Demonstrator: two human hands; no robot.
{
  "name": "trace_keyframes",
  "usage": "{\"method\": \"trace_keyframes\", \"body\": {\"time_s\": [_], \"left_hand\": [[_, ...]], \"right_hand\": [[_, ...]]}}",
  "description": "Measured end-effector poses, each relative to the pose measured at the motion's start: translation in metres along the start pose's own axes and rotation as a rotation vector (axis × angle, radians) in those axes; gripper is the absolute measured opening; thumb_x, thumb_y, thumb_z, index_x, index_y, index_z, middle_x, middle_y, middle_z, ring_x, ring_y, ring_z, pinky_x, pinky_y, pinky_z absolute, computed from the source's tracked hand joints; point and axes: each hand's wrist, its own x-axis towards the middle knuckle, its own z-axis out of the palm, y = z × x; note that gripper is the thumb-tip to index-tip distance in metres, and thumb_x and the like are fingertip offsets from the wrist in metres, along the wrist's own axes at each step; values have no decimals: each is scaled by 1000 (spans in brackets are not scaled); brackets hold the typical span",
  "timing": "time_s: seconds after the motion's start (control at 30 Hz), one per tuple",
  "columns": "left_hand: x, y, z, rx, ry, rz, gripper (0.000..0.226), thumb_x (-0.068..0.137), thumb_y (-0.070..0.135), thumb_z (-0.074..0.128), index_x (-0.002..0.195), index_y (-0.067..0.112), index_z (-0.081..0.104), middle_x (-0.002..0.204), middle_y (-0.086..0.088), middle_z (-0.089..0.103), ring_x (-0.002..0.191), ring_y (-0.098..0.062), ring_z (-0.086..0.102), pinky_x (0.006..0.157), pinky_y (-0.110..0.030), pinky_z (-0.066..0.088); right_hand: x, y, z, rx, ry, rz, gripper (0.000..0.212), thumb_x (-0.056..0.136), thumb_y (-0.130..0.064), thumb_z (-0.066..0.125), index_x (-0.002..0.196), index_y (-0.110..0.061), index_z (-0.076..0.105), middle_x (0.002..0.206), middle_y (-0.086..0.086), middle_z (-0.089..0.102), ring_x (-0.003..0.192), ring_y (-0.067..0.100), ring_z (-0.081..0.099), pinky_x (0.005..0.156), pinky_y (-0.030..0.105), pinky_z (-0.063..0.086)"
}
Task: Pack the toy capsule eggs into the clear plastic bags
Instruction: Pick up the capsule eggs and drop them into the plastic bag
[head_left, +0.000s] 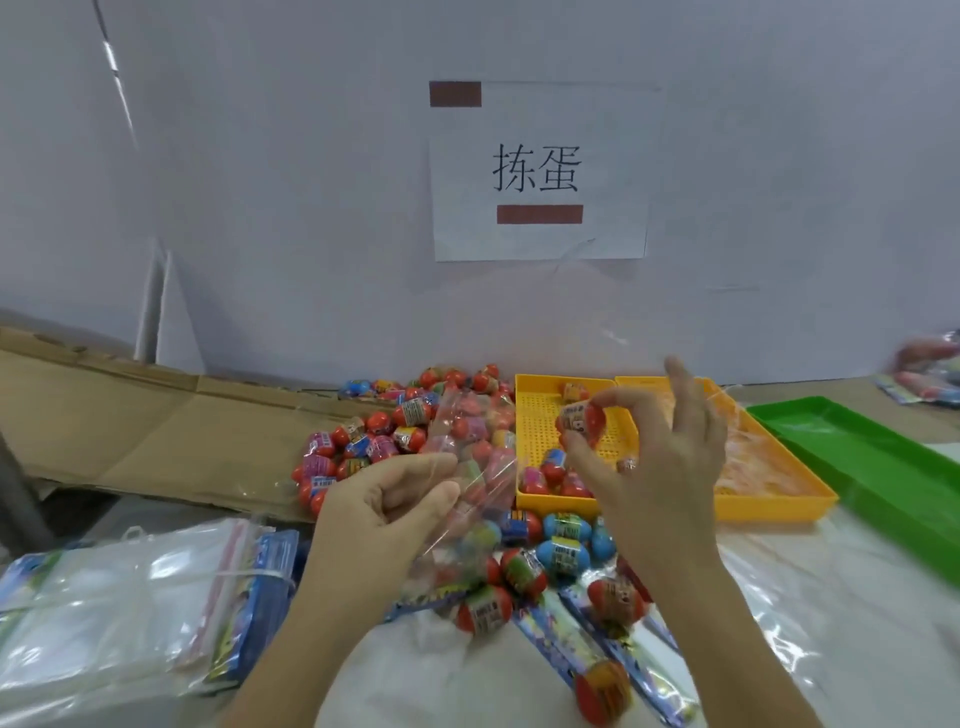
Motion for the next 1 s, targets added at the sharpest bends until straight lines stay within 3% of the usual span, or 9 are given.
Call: {"method": "trace_keyframes", "body": {"time_s": [0.07, 0.1, 0.17, 0.23, 0.37, 0.57, 0.7, 0.87, 1.0], "left_hand": [[-2, 2, 2, 30, 2, 20, 28, 80, 2, 74, 92, 27, 73, 86, 16, 76, 80, -1, 72, 64, -9, 52], [-3, 3, 2, 42, 4, 29, 29, 79, 1, 74, 91, 28, 72, 85, 18, 75, 79, 0, 71, 63, -8, 52], [-5, 3, 3, 69, 0, 35, 31, 80, 0, 74, 89, 30, 71, 83, 20, 75, 78, 2, 70, 62, -7, 51], [-6, 2, 3, 93, -14, 34, 32, 81, 1, 74, 90, 31, 71, 83, 21, 74, 78, 2, 70, 62, -8, 52], [-8, 3, 5, 84, -80, 34, 32, 81, 2, 73, 98, 30, 71, 85, 20, 75, 81, 1, 71, 65, -9, 52], [-7, 3, 2, -18, -155, 33, 30, 72, 26, 70, 101, 33, 70, 91, 11, 77, 88, -6, 73, 74, -16, 56], [-7, 4, 3, -14, -214, 29, 34, 74, 32, 66, 107, 39, 65, 94, 17, 76, 89, -4, 72, 72, -13, 54], [-8, 6, 3, -93, -206, 7, 39, 69, 27, 70, 107, 34, 67, 90, 7, 78, 85, -11, 74, 67, -18, 57], [-8, 8, 4, -131, -182, 4, 41, 62, 20, 77, 102, 30, 70, 85, 1, 78, 82, -14, 75, 65, -19, 57]], "right_hand": [[3, 5, -5, 82, -128, 9, 22, 77, -44, 70, 94, -37, 57, 148, -24, 35, 141, 4, 24, 112, 22, 18], [5, 3, -9, 239, -262, 43, 24, 74, -53, 69, 91, -41, 56, 135, -37, 43, 133, -5, 32, 106, 14, 26], [7, 5, -11, 453, -420, 119, 33, 68, -62, 70, 92, -44, 58, 117, -42, 53, 129, -1, 42, 97, 19, 36], [7, 6, -12, 422, -356, 89, 28, 67, -57, 71, 90, -48, 59, 119, -50, 42, 136, 1, 33, 103, 28, 31], [2, -10, -11, 553, -362, 82, 31, 58, -59, 71, 88, -51, 64, 137, -26, 45, 131, 2, 41, 108, 46, 40], [-4, -17, -11, 446, -454, -12, 29, 73, -37, 78, 95, -50, 66, 134, -27, 44, 131, 0, 39, 108, 41, 37], [-7, -18, -6, 509, -440, -20, 35, 81, -24, 74, 96, -53, 64, 121, -31, 53, 119, -6, 48, 90, 26, 49], [-11, -20, 0, 548, -348, 9, 32, 84, -29, 72, 103, -51, 60, 114, -24, 61, 114, -2, 54, 92, 35, 52], [-15, -26, 2, 428, -250, -112, 30, 79, -41, 69, 103, -54, 57, 116, -22, 55, 116, 1, 46, 95, 23, 37]]}}
